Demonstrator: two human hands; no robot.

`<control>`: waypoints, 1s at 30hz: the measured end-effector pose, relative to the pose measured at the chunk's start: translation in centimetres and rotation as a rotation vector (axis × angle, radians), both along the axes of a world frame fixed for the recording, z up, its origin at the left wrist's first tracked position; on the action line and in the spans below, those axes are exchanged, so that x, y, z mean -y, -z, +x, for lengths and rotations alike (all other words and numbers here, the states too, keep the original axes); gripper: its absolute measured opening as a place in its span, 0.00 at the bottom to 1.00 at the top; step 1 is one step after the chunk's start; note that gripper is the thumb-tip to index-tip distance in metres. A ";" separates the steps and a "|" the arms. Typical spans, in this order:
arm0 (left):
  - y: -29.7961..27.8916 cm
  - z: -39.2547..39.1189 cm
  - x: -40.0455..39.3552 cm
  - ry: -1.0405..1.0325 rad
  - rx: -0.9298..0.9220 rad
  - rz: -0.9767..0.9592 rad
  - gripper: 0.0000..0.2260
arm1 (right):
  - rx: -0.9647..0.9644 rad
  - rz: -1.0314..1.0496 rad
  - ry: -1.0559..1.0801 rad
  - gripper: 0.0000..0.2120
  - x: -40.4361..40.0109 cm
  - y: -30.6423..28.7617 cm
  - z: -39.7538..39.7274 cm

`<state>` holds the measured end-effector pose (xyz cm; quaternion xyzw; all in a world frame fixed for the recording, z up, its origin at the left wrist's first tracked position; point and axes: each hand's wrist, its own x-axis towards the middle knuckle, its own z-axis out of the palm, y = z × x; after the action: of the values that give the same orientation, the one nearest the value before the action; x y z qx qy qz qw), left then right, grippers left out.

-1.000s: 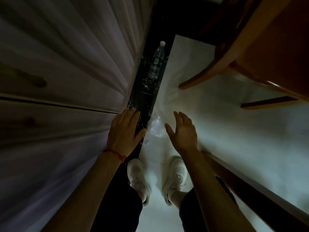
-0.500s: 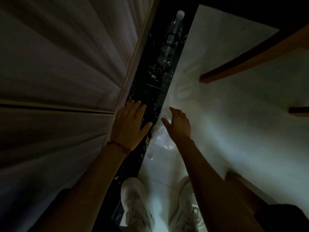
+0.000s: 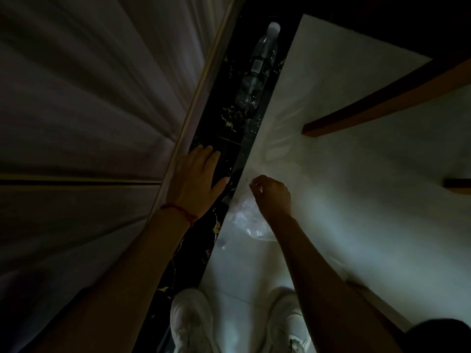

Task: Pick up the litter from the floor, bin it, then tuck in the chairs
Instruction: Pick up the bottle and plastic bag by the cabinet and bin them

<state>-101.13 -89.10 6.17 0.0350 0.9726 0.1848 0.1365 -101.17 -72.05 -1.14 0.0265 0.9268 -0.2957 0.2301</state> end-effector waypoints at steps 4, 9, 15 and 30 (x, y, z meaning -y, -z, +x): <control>-0.9 -1.8 -1.0 0.051 -0.036 -0.004 0.25 | -0.121 -0.042 0.015 0.08 -1.7 -2.4 -1.7; -1.3 -5.7 -2.6 0.102 -0.144 0.016 0.24 | -0.259 -0.011 -0.023 0.09 -3.3 -4.2 -5.3; -0.9 -10.0 -3.7 0.139 -0.298 -0.026 0.24 | -0.408 -0.041 -0.019 0.10 -4.1 -5.6 -10.8; -3.9 -13.7 -6.0 -0.089 -0.380 0.016 0.24 | -0.544 -0.128 -0.012 0.10 -5.6 -12.0 -14.6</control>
<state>-114.79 -83.07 10.11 0.0274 0.9800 0.1885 -0.0583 -115.74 -66.43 10.87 -0.0740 0.9340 -0.3486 -0.0241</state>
